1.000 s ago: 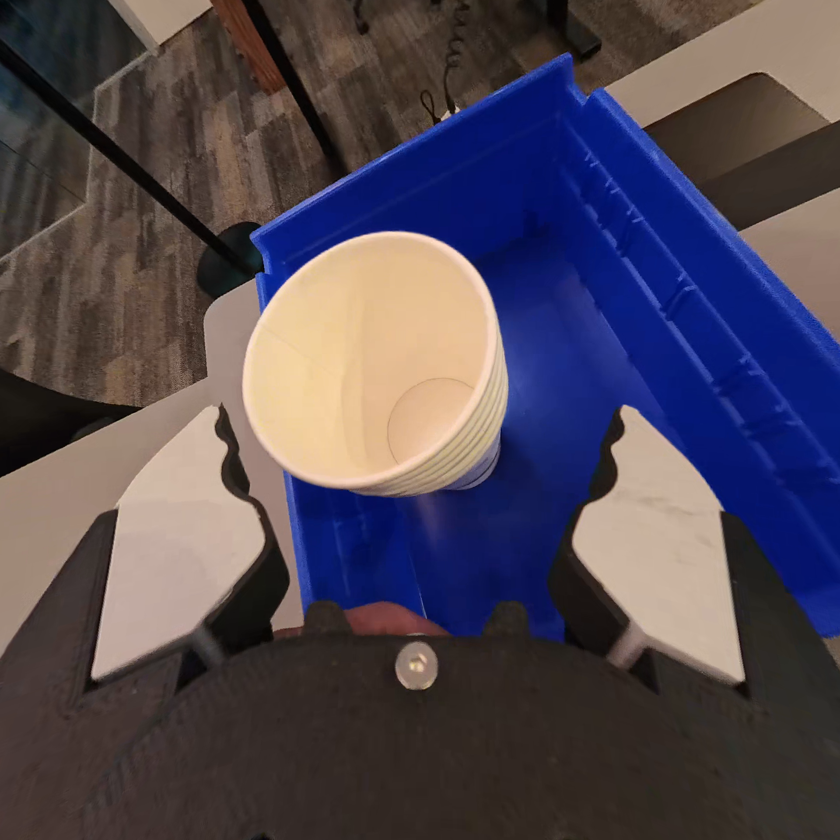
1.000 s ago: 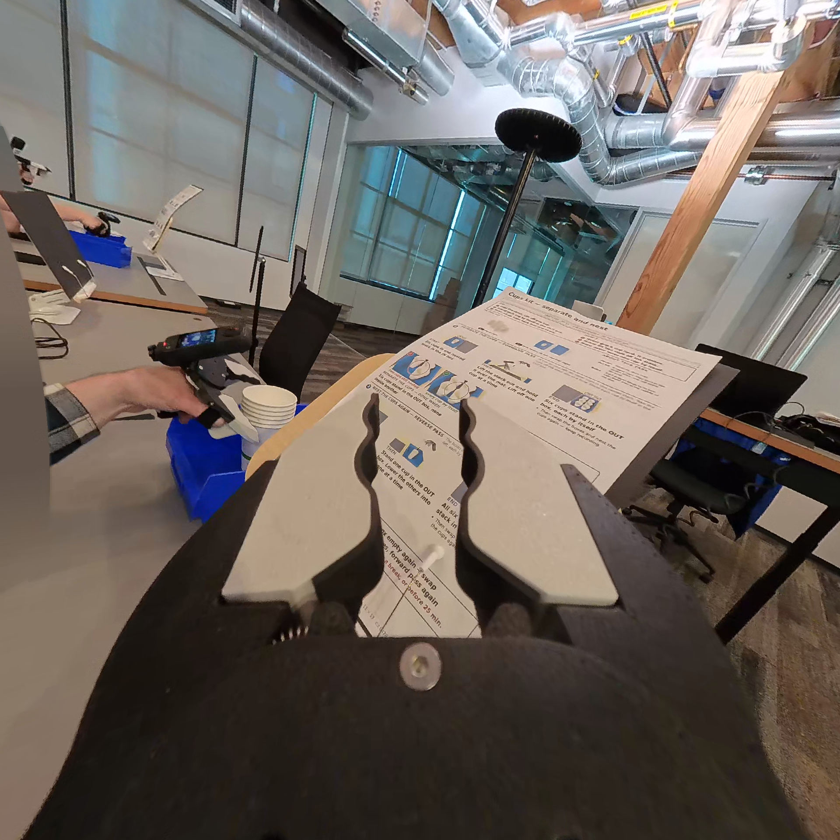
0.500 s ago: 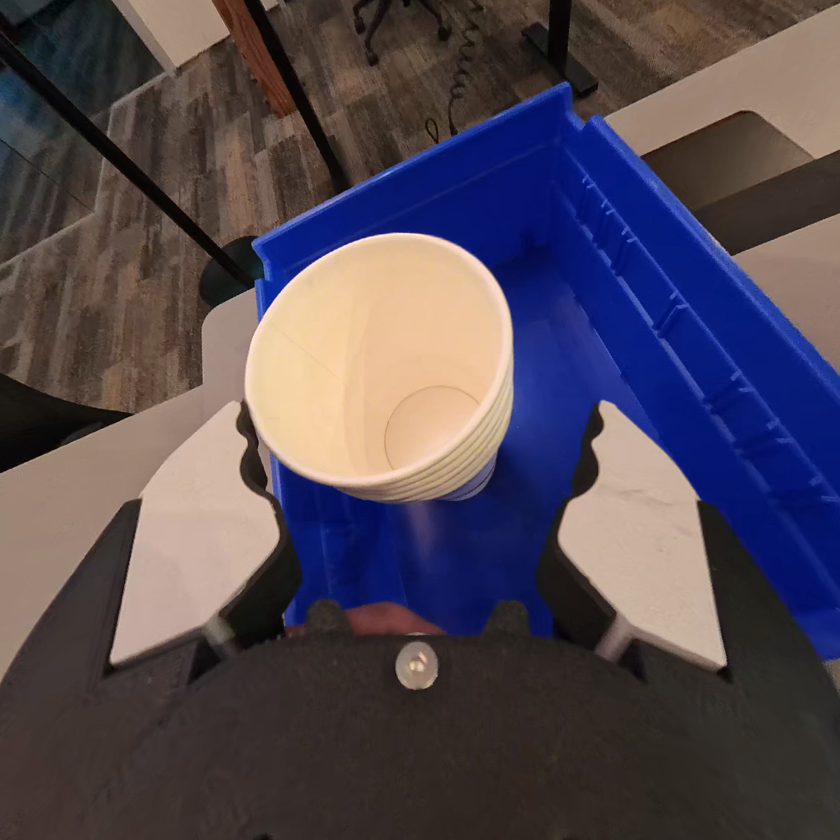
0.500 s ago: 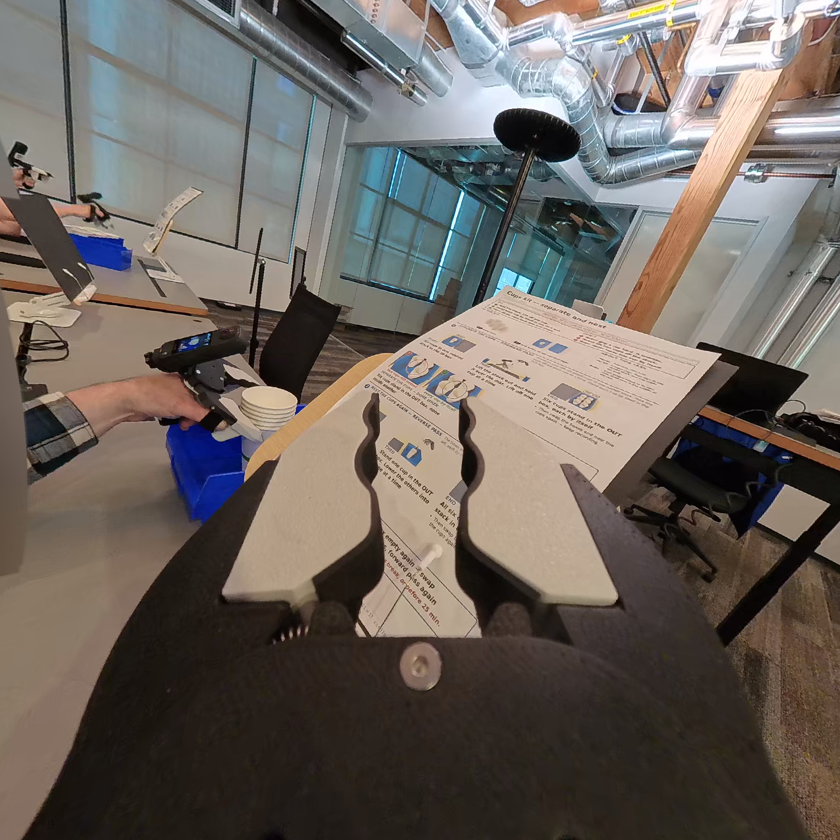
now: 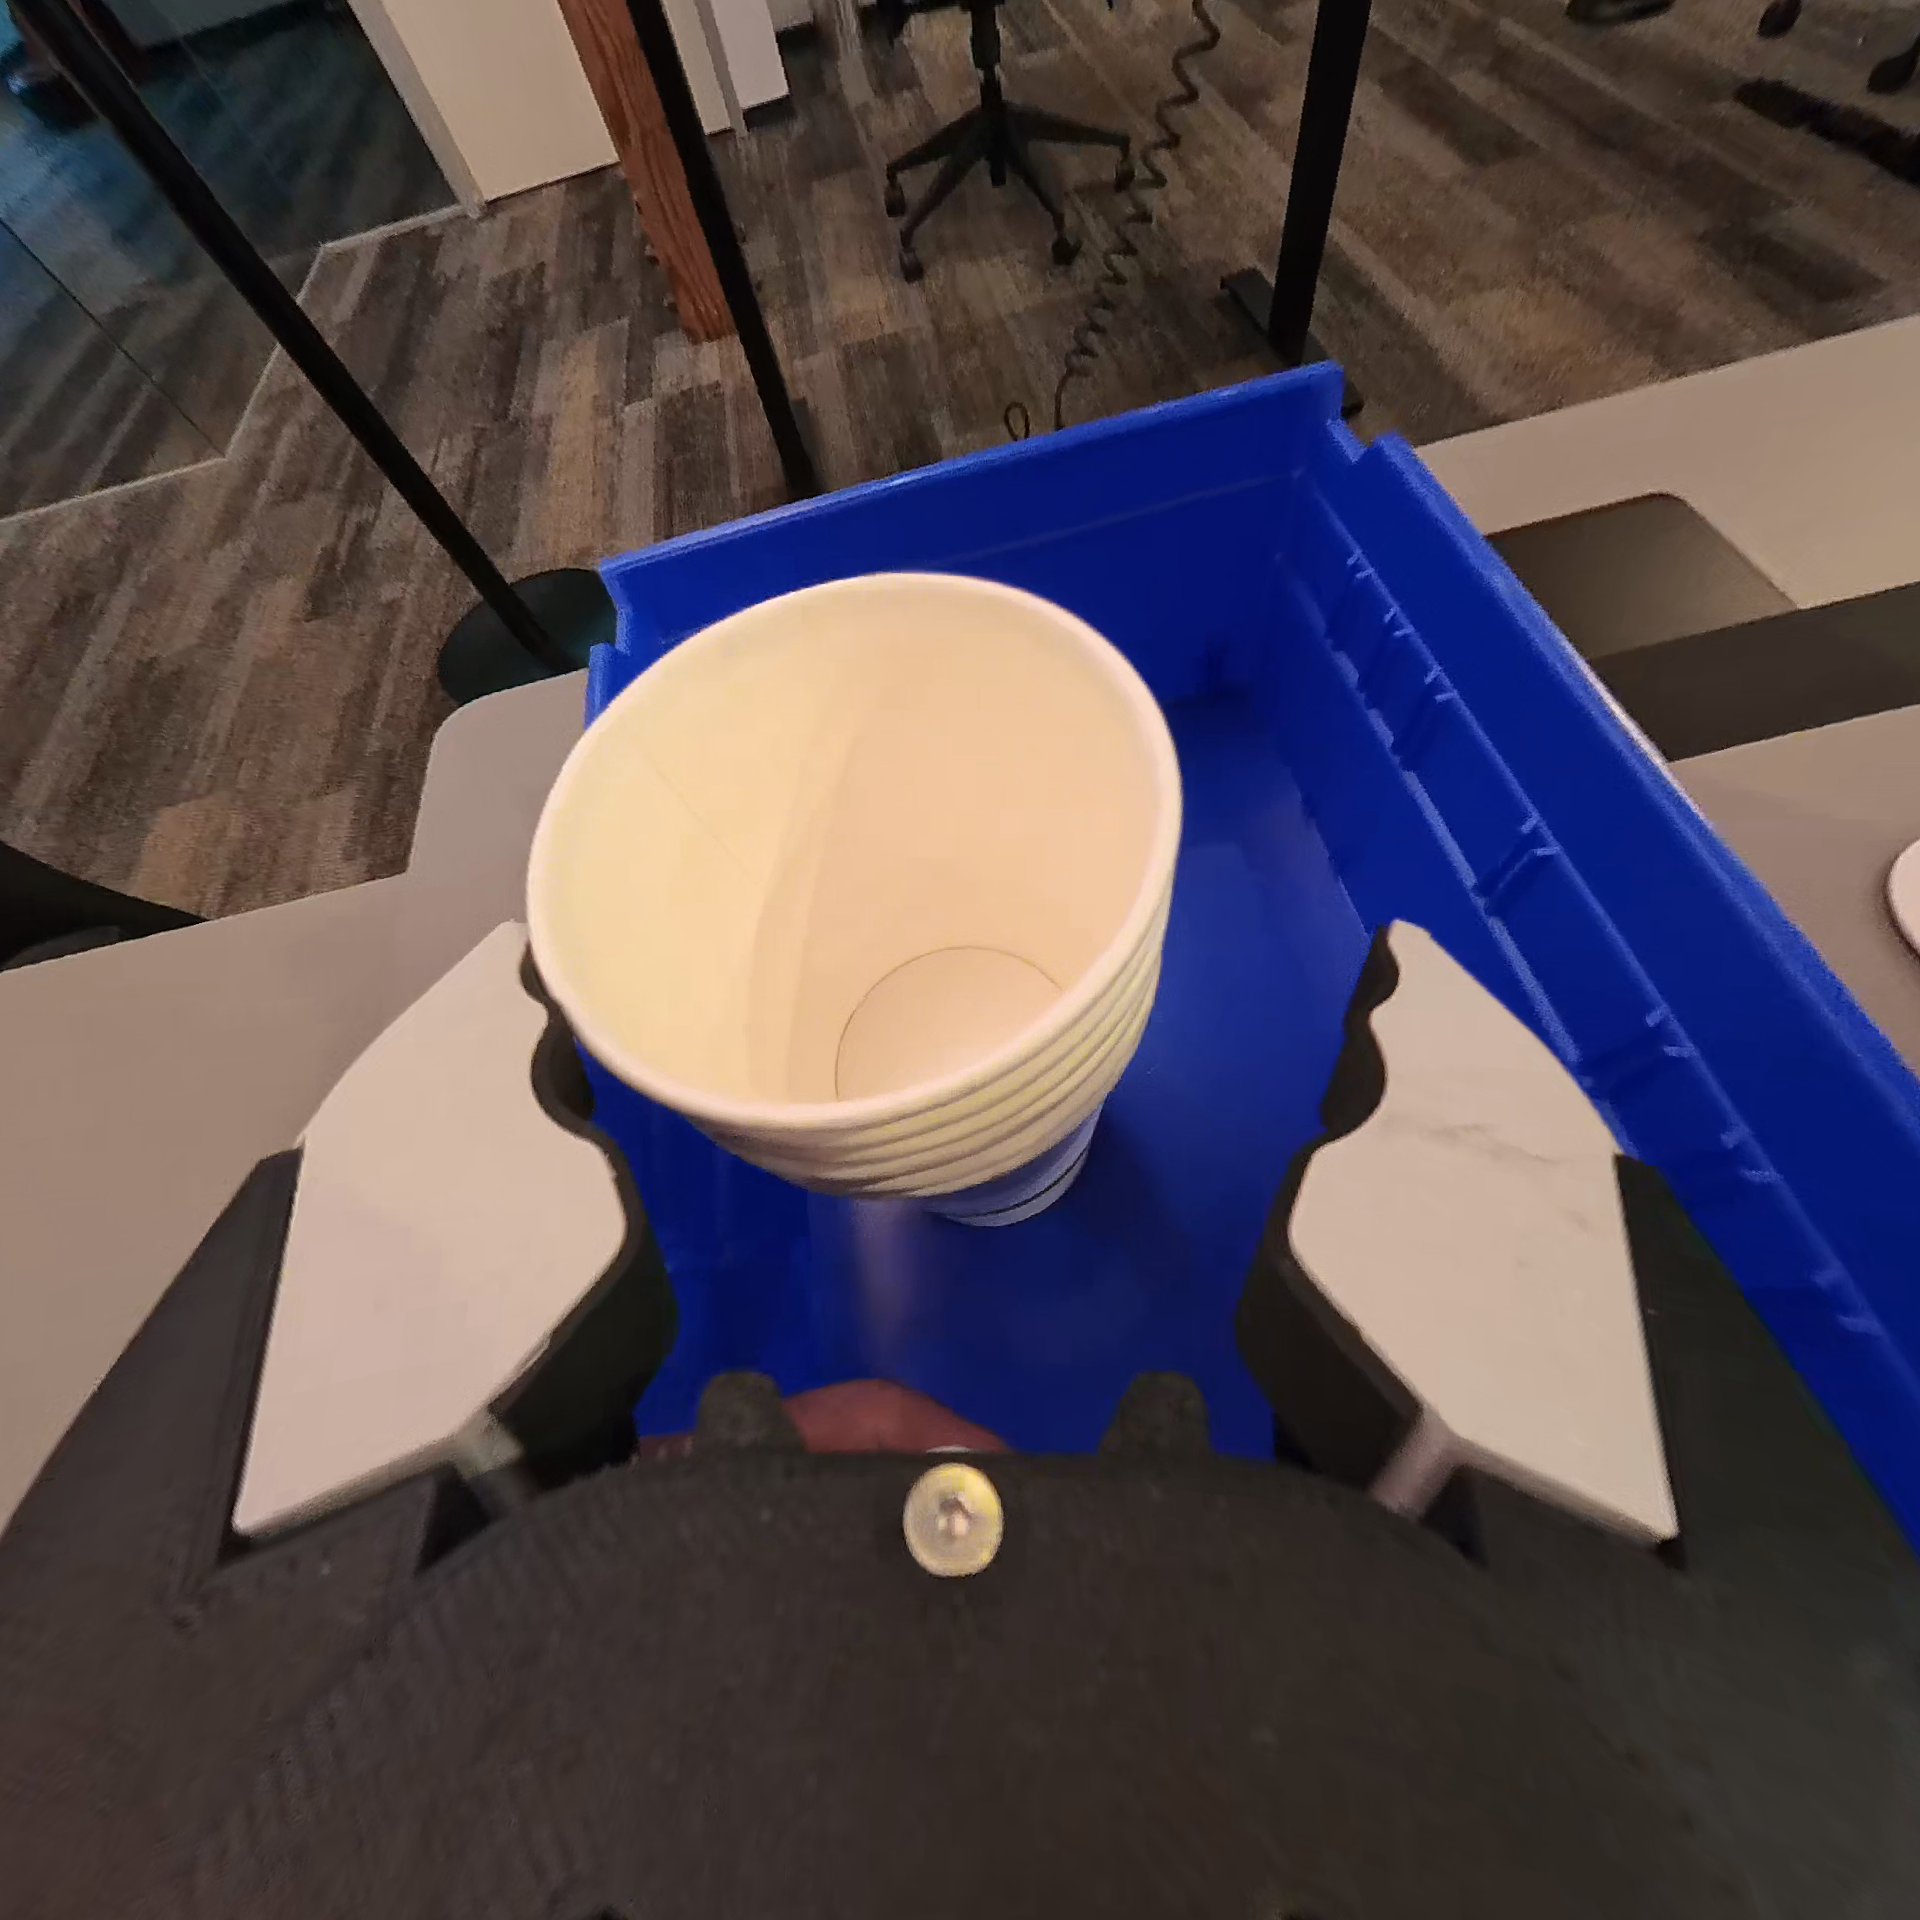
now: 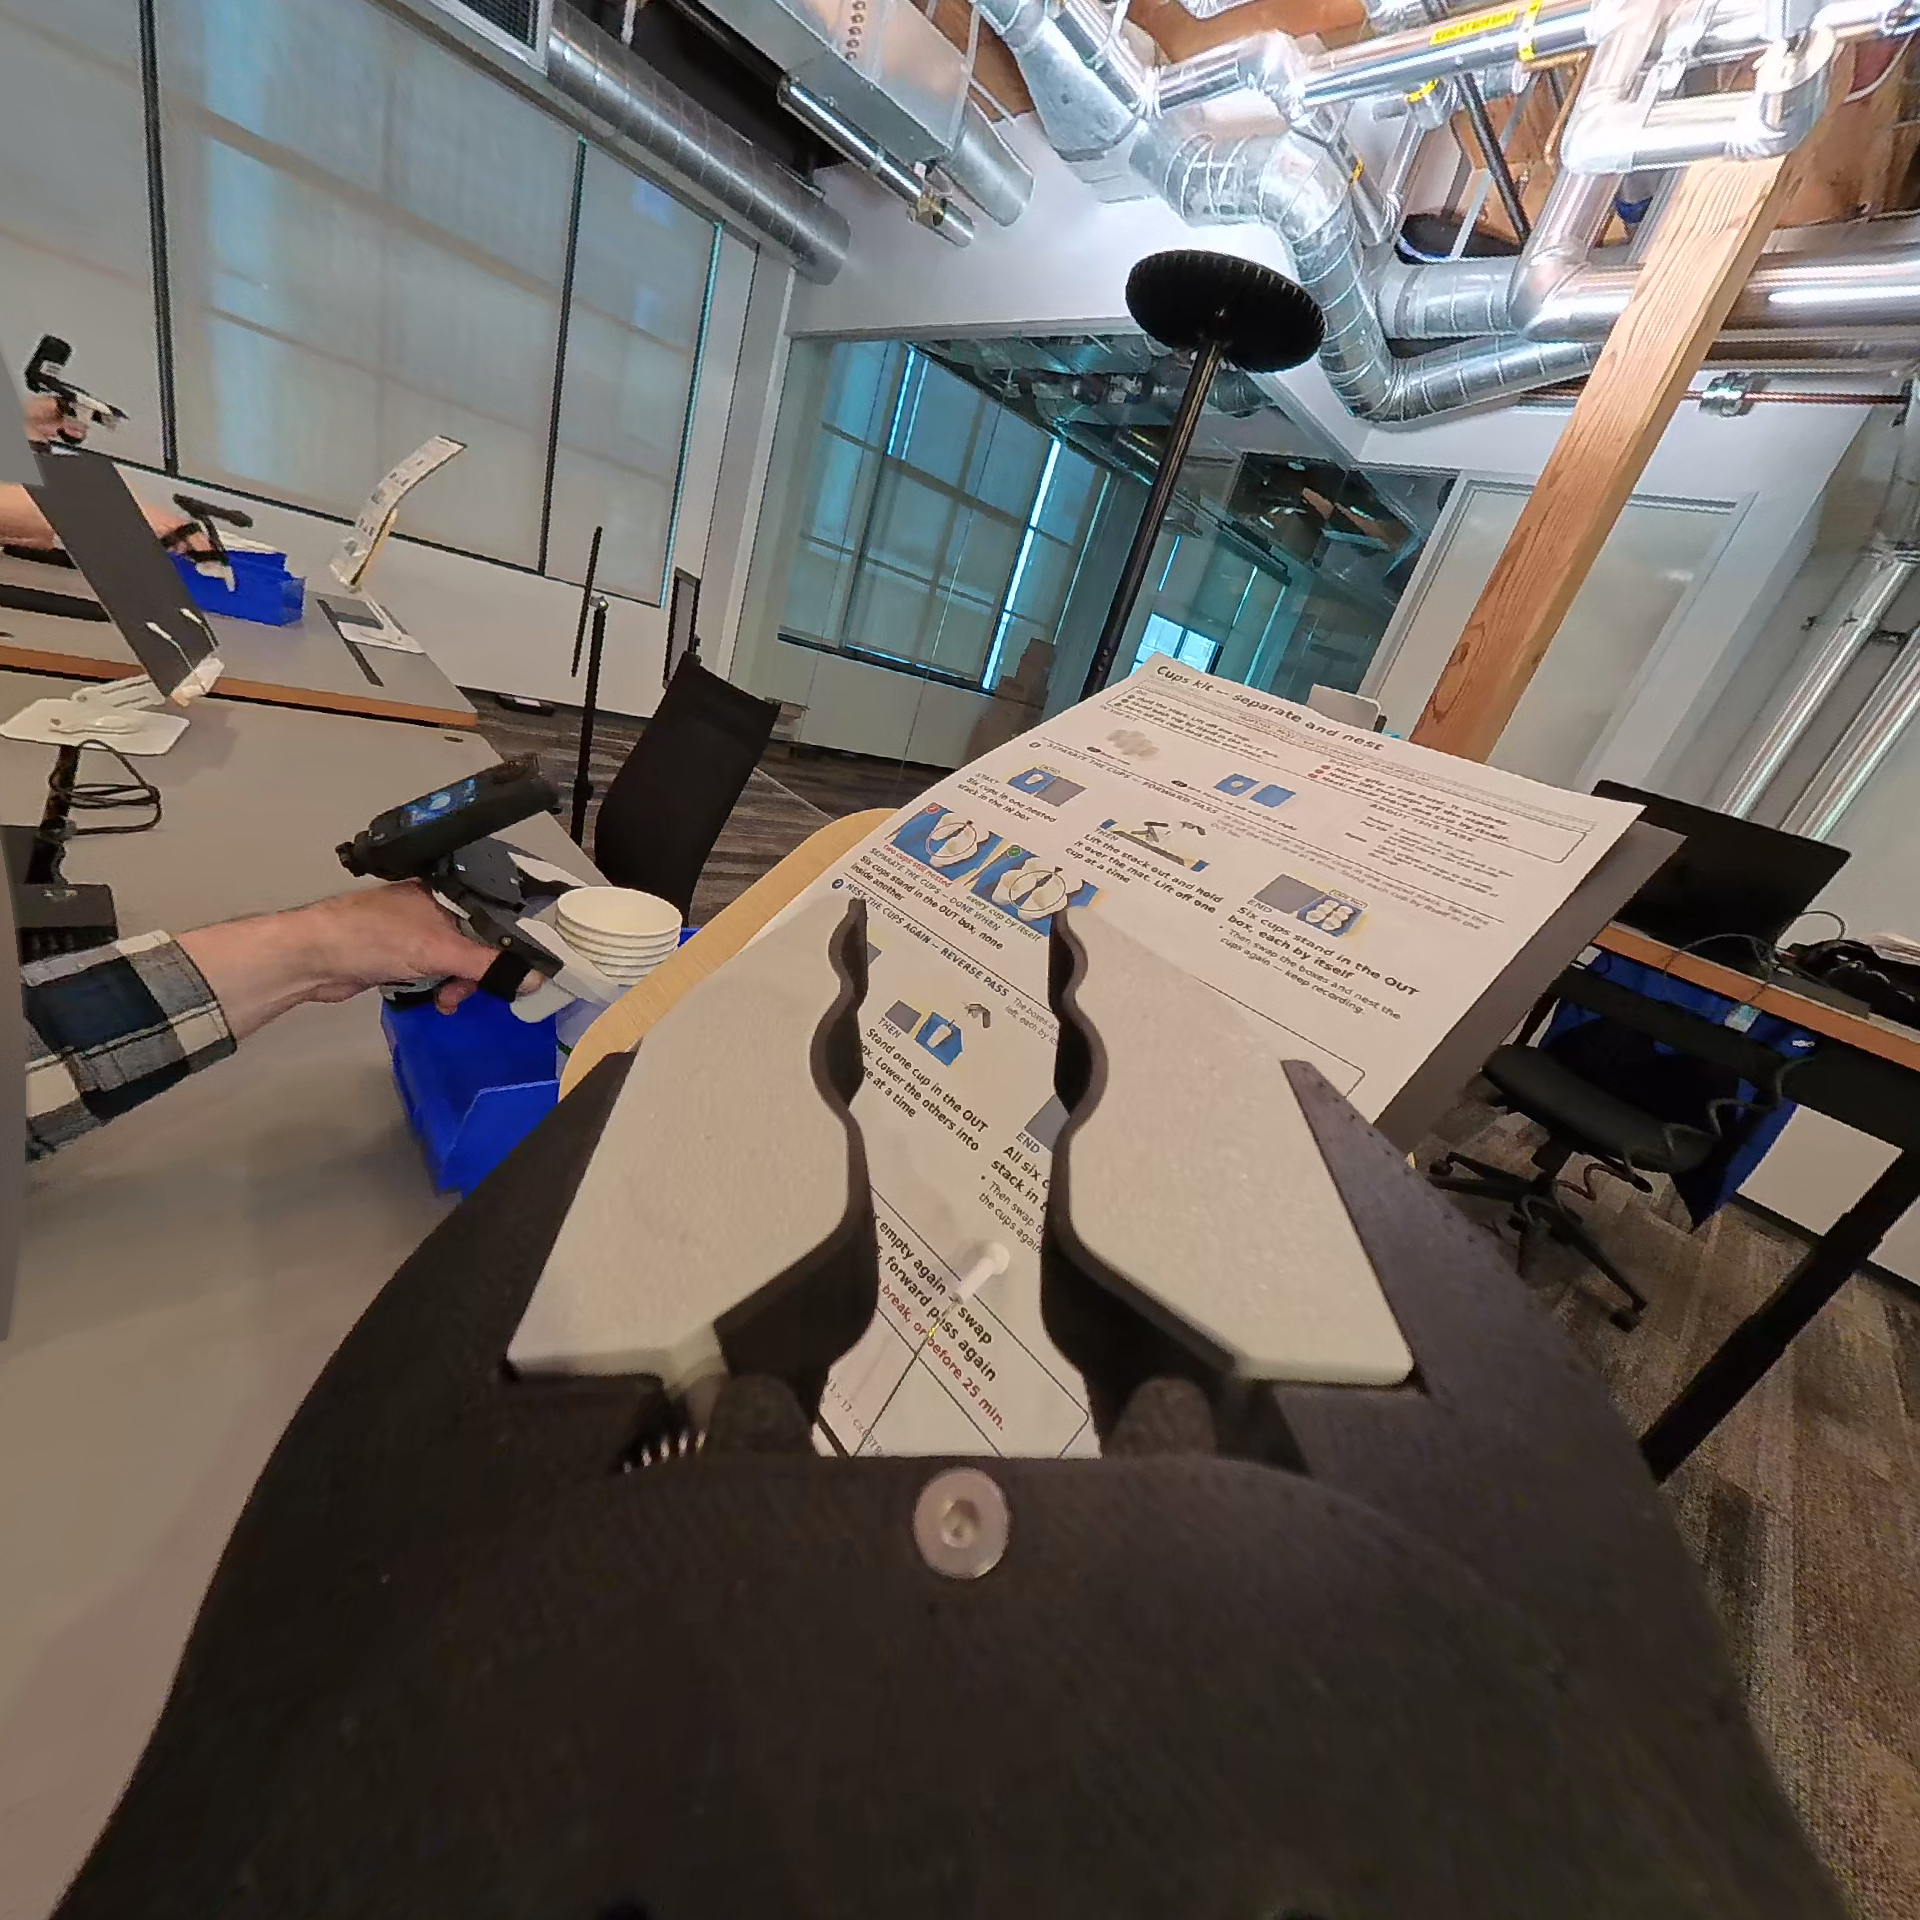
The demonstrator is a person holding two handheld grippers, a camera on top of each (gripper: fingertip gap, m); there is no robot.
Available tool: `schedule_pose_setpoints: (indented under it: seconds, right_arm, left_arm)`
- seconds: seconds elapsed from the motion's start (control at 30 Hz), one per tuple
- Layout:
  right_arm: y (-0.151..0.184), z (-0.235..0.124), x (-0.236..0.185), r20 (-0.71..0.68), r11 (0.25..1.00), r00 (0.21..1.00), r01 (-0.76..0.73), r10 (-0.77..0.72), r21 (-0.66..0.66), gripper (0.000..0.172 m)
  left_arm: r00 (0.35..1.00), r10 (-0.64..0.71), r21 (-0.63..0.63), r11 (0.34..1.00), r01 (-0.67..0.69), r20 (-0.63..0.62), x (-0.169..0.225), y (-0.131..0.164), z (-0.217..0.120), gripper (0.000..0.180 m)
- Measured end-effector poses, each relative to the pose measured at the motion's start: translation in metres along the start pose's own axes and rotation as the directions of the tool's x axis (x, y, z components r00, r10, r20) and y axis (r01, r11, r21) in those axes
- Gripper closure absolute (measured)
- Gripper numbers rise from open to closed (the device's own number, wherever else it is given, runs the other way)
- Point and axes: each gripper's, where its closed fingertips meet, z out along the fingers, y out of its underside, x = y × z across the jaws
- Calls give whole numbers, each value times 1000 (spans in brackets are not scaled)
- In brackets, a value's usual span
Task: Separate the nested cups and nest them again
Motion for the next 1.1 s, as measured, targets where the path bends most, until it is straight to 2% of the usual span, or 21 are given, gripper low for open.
schedule_pose_setpoints:
  seconds: [0.13, 0.23, 0.43, 0.83, 1.0, 1.1]
  right_arm:
    - [1, 1, 1, 0, 1000, 1000, -3, 3, -3, 138]
    - [1, 0, 1, 0, 1000, 1000, -5, 5, -2, 138]
    - [-2, -2, 2, -2, 1000, 1000, -4, 4, 5, 138]
    - [-4, -3, 1, 1, 1000, 1000, -3, 3, 10, 138]
    - [-5, -4, 0, 3, 1000, 1000, -4, 4, 16, 138]
    - [-6, -4, 0, 3, 1000, 1000, -4, 4, 17, 138]
  left_arm:
    - [994, -40, 95, 994, 50, -106, 11, -12, -8, 53]
    - [988, -38, 90, 995, 52, -152, 15, -6, -5, 62]
    - [998, -11, 29, 999, 13, -61, 2, 11, 7, 53]
    - [1000, -18, -105, 994, 15, -23, -3, 29, 16, 60]
    - [1000, -8, -101, 995, 8, 0, -6, 28, 18, 70]
    - [1000, -30, -56, 998, 29, -2, -7, 21, 16, 66]
